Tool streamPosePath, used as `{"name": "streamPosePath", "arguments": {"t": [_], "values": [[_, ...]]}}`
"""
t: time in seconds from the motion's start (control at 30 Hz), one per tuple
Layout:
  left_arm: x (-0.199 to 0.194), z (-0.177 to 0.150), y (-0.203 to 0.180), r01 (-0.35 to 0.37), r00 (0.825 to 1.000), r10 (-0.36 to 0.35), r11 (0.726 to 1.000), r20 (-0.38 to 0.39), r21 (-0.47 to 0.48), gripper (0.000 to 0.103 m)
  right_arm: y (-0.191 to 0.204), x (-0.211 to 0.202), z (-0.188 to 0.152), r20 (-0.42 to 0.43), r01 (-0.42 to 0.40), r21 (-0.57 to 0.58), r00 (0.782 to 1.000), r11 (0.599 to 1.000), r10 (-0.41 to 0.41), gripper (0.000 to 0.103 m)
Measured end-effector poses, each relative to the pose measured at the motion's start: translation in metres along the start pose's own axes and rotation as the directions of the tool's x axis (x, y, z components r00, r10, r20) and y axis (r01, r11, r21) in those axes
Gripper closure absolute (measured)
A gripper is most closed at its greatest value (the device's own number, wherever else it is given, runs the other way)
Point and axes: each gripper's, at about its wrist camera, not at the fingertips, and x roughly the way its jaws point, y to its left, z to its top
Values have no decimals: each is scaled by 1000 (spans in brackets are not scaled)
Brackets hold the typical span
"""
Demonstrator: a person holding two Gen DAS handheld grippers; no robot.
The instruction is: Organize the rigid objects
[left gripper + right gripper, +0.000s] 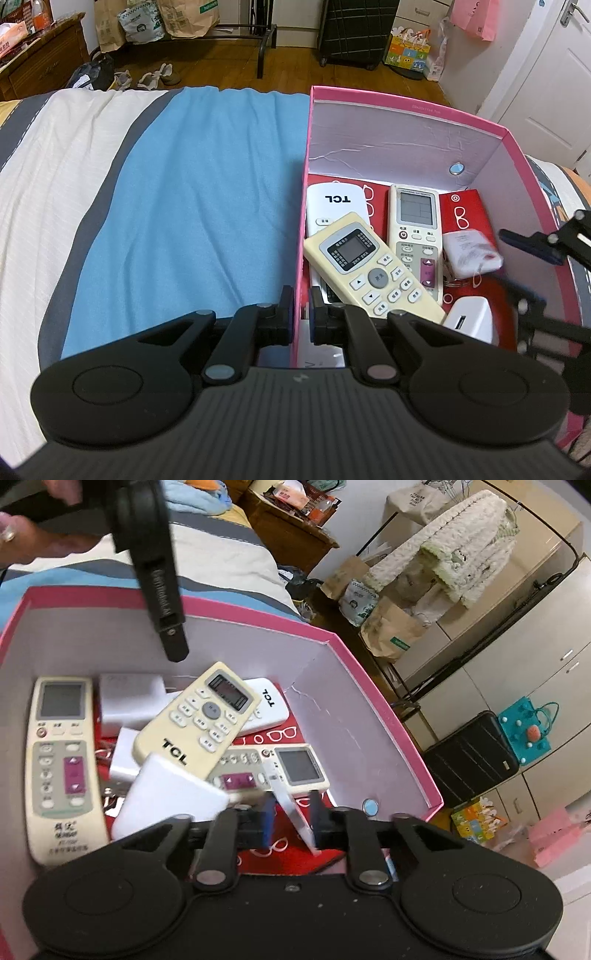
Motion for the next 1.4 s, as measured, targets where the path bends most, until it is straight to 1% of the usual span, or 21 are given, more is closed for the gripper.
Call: {"name": "streamPosePath", "arguments": {"t": [0.07,0.13,0.2,0.27,0.33,0.37,0.4,0.47,0.53,0.6,0.67,0.7,0.73,0.77,0.83,1.0,1.1,1.13,1.23,1.33,1.4], "values": [[0,0,0,0,1000,0,1000,1,0,96,-5,-9,-4,-3,-57,79,998,995,57,66],[-1,0,1,3,1000,-3,1000,6,-5,96,-15,-19,-4,8,-120,196,993,973,121,66],[-2,0,1,6,1000,-6,1000,14,-6,96,-26,-29,-2,56,-223,328,975,918,217,66],[-2,0,1,6,1000,-6,1000,14,-9,96,-31,-31,0,109,-305,397,952,866,285,66],[-1,0,1,6,1000,-6,1000,14,-7,96,-28,-26,3,122,-345,432,938,833,325,67],[-1,-1,1,6,1000,-6,1000,15,-6,96,-24,-22,4,115,-344,436,938,832,328,67],[-1,0,1,6,1000,-6,1000,15,-5,96,-16,-17,4,102,-330,430,942,840,318,67],[-1,-1,1,8,1000,-8,1000,15,-7,96,-1,-12,5,78,-274,392,961,878,265,65],[-2,-1,1,11,1000,-11,1000,15,-8,96,9,-13,7,61,-247,345,969,905,241,65],[-2,-1,2,12,1000,-12,1000,16,-8,96,14,-15,11,7,-216,301,974,929,224,66],[-2,-1,2,13,1000,-13,1000,15,-9,96,13,-6,13,-90,-167,258,976,952,196,75],[-2,-1,2,13,1000,-13,1000,15,-10,96,15,-5,9,-100,-145,244,980,959,174,77],[-2,-1,2,14,1000,-14,1000,15,-10,96,12,-6,6,-82,-153,267,980,952,180,77],[-2,-1,2,12,1000,-12,1000,15,-10,96,7,-7,3,-63,-185,303,975,935,213,77],[-3,-1,2,14,1000,-14,1000,15,-10,96,-6,-9,-1,-14,-238,396,964,887,266,77],[-1,0,2,19,1000,-18,1000,14,-16,95,-32,-32,-11,71,-241,521,968,819,240,73],[2,0,2,17,1000,-17,1000,8,-15,95,-43,-49,-26,151,-273,613,962,741,229,72],[3,0,2,16,1000,-16,1000,6,-16,95,-44,-58,-30,183,-274,638,962,719,205,72],[0,0,3,22,1000,-22,999,4,-25,95,-45,-86,-30,267,-304,653,949,694,166,71],[-6,-1,3,17,1000,-17,999,5,-29,95,-41,-106,-29,298,-306,665,945,681,134,67],[-9,-2,-2,-5,1000,5,1000,14,-8,95,-37,-113,-32,300,-302,675,946,673,124,65]]}}
